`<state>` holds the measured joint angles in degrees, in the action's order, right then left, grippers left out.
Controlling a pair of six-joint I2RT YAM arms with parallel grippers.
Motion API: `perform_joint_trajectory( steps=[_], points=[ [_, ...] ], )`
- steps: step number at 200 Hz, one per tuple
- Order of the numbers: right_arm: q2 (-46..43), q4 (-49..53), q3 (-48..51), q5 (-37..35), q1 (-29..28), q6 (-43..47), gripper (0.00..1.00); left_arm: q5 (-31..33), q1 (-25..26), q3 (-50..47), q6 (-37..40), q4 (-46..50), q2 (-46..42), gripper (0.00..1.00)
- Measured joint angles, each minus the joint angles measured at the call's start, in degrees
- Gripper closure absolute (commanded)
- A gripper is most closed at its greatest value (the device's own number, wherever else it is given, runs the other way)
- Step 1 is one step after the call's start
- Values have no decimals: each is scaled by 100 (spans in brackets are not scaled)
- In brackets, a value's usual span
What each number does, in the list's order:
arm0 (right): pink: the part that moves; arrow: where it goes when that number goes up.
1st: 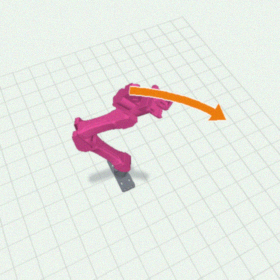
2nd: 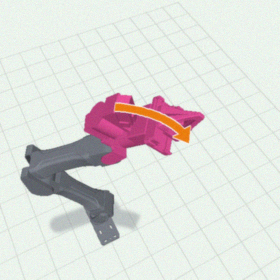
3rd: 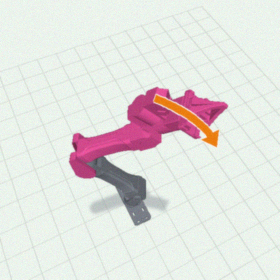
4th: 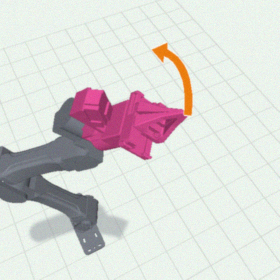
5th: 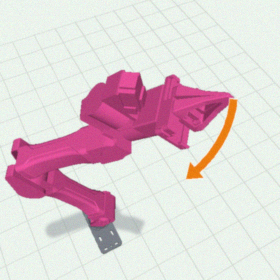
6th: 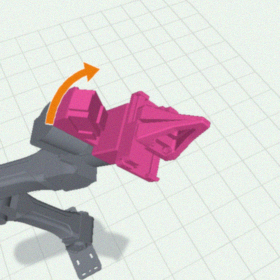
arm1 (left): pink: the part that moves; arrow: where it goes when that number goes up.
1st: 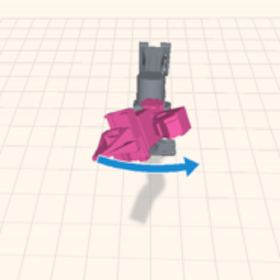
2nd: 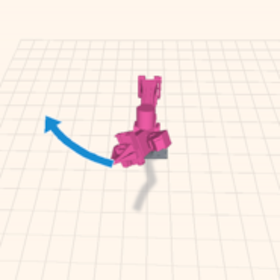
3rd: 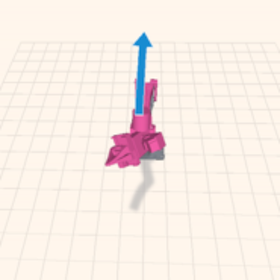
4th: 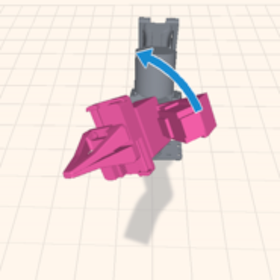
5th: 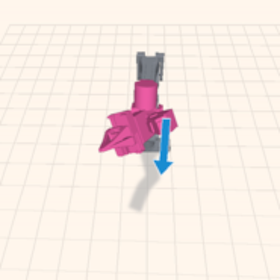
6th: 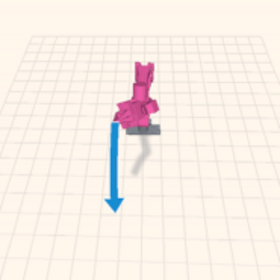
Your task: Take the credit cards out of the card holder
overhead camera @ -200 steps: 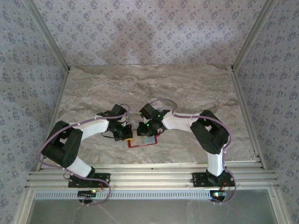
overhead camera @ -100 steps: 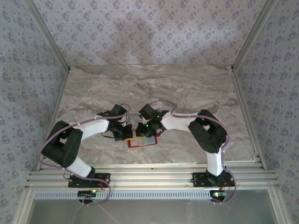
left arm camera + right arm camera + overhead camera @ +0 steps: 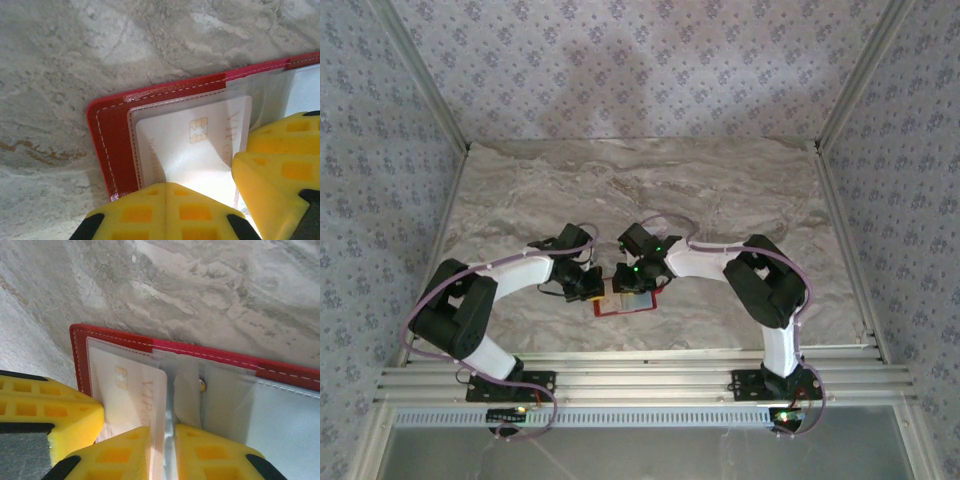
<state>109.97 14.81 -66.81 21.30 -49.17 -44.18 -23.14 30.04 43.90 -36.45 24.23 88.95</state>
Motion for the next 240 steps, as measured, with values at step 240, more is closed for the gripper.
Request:
perform_joint_trajectory(
  steps=[240],
  points=[
    [-385, -2601, 1545, 1008, 459, -1198, 88, 39, 50, 105, 0, 17, 107, 100]
  ],
)
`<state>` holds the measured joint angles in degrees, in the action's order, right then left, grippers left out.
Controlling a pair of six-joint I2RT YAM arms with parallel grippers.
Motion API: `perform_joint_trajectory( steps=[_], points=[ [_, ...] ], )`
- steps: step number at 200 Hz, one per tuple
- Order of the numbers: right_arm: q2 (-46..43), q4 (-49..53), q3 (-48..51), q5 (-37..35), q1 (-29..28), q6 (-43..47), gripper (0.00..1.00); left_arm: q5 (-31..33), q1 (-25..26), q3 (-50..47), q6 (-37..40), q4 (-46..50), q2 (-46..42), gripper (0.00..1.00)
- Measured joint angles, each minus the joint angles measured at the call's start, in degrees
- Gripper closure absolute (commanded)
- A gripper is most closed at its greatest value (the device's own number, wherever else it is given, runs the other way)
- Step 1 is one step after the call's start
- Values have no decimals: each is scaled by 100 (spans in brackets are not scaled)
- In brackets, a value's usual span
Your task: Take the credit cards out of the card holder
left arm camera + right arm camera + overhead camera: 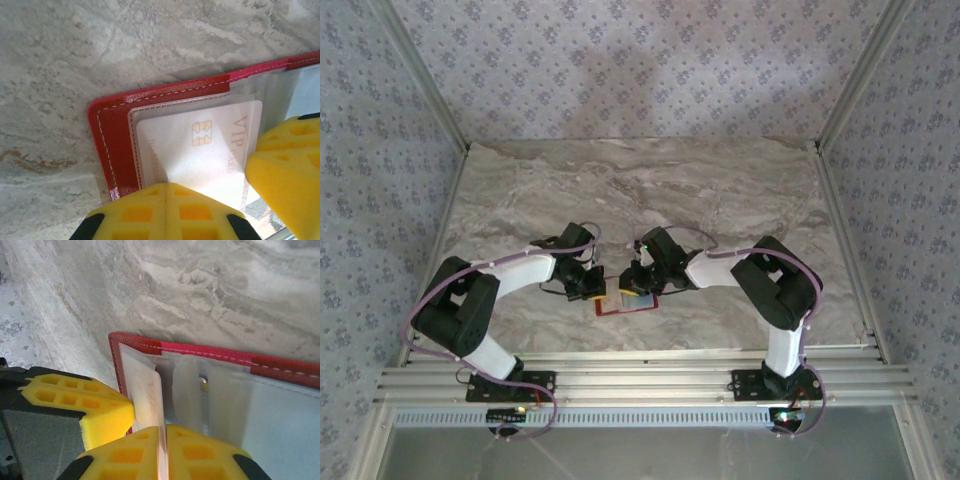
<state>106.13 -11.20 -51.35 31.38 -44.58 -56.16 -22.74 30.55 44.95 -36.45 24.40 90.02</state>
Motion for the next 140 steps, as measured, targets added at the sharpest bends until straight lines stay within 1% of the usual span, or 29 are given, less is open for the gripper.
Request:
perform_joint_trajectory(
  steps=[28, 53, 123, 140],
  points=[
    [-22, -131, 63, 2, 9, -50, 89, 0, 0, 0, 0, 2, 2, 100],
    [-39, -247, 120, 20, 17, -109, 92, 0, 0, 0, 0, 4, 2, 100],
    [-28, -415, 149, 168, 35, -175, 92, 2, 0, 4, -2, 9, 2, 100],
    [-9, -413, 149, 170, 35, -173, 90, 15, 2, 15, -2, 37, 2, 100]
  ],
)
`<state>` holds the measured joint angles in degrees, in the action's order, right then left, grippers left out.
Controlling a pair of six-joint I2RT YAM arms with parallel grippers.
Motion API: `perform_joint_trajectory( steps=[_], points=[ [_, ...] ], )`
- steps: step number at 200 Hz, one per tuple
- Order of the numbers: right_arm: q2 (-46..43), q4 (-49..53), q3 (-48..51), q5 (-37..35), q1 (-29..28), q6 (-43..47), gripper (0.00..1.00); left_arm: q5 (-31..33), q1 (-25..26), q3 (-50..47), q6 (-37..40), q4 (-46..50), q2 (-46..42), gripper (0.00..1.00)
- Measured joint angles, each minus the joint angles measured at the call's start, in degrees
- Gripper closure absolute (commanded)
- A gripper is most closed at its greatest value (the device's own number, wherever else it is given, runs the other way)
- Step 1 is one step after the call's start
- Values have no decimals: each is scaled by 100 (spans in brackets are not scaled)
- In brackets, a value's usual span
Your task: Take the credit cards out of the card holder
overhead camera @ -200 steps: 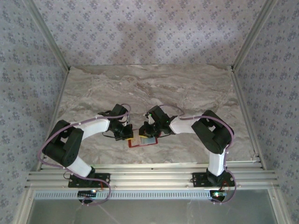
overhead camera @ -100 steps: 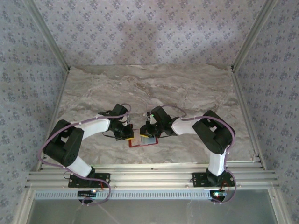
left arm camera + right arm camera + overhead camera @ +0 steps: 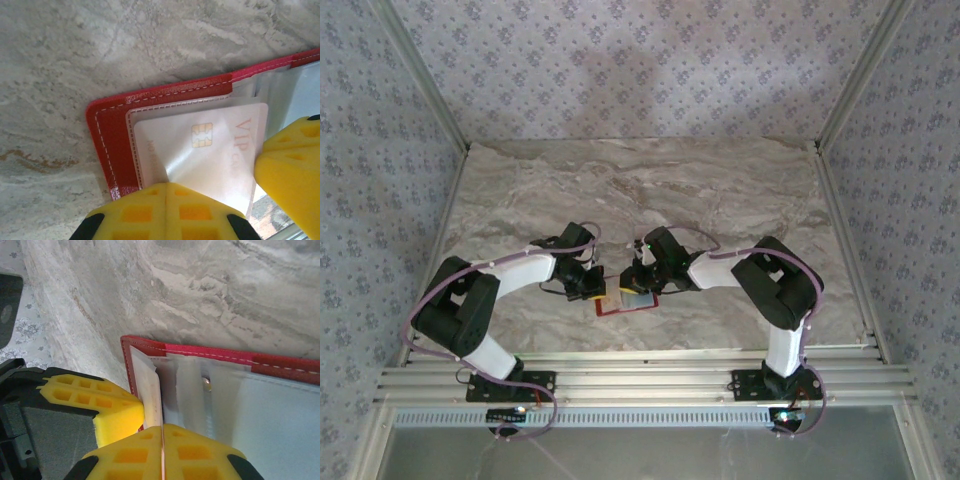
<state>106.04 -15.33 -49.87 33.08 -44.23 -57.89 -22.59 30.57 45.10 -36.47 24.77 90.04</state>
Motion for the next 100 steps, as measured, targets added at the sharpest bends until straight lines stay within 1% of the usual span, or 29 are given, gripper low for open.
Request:
perform_joint_trajectory(
  steps=[24, 42, 54, 61, 75, 100],
  points=[
    [24, 33, -33, 0, -7, 9, 89, 31, 20, 11, 0, 15, 0, 100],
    [24, 52, -42, -2, -11, 28, 93, 39, 20, 13, 2, 22, 2, 100],
    [26, 52, -44, -4, -11, 31, 94, 52, 20, 17, 0, 35, 2, 100],
    [26, 52, -44, -2, -11, 31, 93, 52, 20, 20, 0, 39, 2, 100],
    [24, 66, -50, -2, -11, 42, 87, 52, 20, 20, 0, 42, 2, 100],
    [26, 229, -170, 0, -46, 136, 87, 52, 22, 24, 2, 52, 2, 100]
  ],
)
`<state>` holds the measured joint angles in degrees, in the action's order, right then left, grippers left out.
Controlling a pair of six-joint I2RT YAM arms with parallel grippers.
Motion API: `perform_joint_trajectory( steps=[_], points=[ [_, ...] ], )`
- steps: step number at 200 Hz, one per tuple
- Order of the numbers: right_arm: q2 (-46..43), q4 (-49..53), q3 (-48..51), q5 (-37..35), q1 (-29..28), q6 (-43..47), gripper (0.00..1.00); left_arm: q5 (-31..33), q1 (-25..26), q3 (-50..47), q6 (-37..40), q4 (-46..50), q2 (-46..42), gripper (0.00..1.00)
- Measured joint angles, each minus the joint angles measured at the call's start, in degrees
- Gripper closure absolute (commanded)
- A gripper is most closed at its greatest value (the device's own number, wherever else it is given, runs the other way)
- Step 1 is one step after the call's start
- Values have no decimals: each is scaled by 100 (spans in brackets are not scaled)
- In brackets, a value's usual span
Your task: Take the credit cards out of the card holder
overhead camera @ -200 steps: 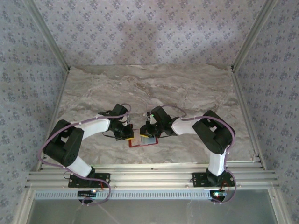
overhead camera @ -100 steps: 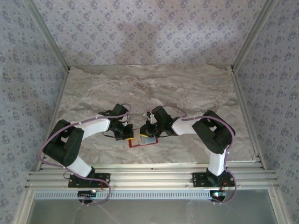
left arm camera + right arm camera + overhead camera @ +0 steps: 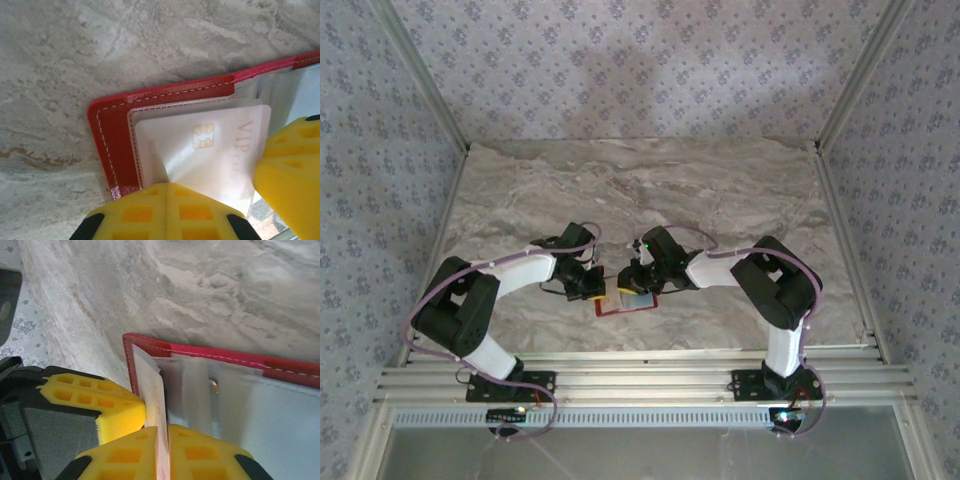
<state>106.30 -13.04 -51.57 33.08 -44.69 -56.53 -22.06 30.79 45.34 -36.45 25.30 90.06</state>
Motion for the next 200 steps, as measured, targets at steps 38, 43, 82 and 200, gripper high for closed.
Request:
perform_joint_trajectory(
  steps=[38, 43, 82, 200],
  points=[
    [28, 136, -81, -2, -13, 61, 93, 28, 13, 15, -2, 20, 0, 100],
    [28, 138, -83, -2, -13, 61, 93, 31, 13, 15, -2, 20, 0, 100],
    [31, 155, -87, -7, -13, 87, 100, 46, 13, 15, 0, 26, 0, 100],
    [-448, 525, 98, -249, 136, 321, 100, 109, 48, 15, 0, 28, 11, 100]
  ],
)
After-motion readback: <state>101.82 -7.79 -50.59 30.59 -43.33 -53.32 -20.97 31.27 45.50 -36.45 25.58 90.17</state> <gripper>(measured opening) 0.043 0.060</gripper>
